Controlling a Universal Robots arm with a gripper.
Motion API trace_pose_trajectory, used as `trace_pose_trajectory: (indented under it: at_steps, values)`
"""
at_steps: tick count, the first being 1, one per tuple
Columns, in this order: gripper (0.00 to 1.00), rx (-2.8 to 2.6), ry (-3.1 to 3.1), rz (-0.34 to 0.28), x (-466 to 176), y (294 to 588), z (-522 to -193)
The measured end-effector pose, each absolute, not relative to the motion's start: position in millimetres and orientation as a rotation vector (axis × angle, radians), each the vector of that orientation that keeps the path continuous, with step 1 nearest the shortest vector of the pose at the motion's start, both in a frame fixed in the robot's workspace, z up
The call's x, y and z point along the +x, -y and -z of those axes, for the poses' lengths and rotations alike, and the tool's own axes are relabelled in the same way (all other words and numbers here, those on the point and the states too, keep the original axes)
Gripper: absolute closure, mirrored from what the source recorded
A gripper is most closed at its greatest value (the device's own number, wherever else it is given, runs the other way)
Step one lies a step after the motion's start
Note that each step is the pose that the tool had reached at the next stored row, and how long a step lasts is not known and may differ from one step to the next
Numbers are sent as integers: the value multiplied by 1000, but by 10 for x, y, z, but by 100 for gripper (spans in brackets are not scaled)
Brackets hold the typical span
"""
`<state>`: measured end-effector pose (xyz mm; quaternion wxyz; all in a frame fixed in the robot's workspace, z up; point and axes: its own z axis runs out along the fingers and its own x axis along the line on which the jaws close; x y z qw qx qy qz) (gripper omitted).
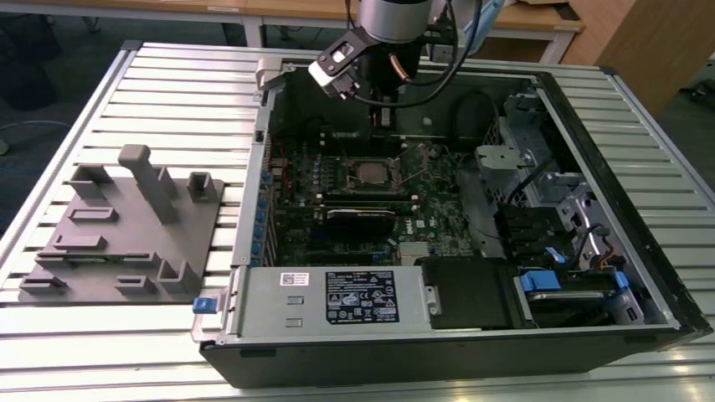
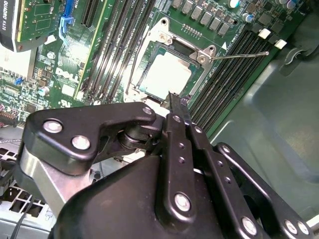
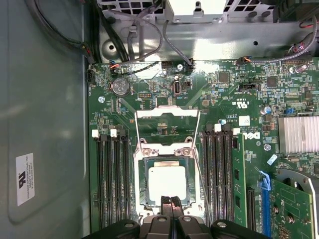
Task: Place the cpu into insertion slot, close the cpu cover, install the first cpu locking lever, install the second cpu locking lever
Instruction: 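Close the cpu cover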
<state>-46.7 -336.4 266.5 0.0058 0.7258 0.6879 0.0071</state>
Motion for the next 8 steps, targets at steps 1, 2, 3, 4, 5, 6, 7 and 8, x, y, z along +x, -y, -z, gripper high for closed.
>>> trace_pose_trajectory:
  at_steps: [1,2,3,4,5,6,7,8]
  values:
    - [90,2272,-2153,-22,-467,3364,-2669]
    - [90,2272,-2153,-22,-467,3364,-2672]
    - [90,2272,-2153,-23,-467,3364,-2674]
    - [90,2272,-2153,-23,-467,3364,-2675]
    - [90,2272,-2153,-23,-467,3359,-2676]
    - [90,2272,-2153,-23,-468,3357,-2676]
    - [90,2272,-2153,-23,-468,3357,-2676]
    - [90,2272,-2153,-23,-468,3357,-2677]
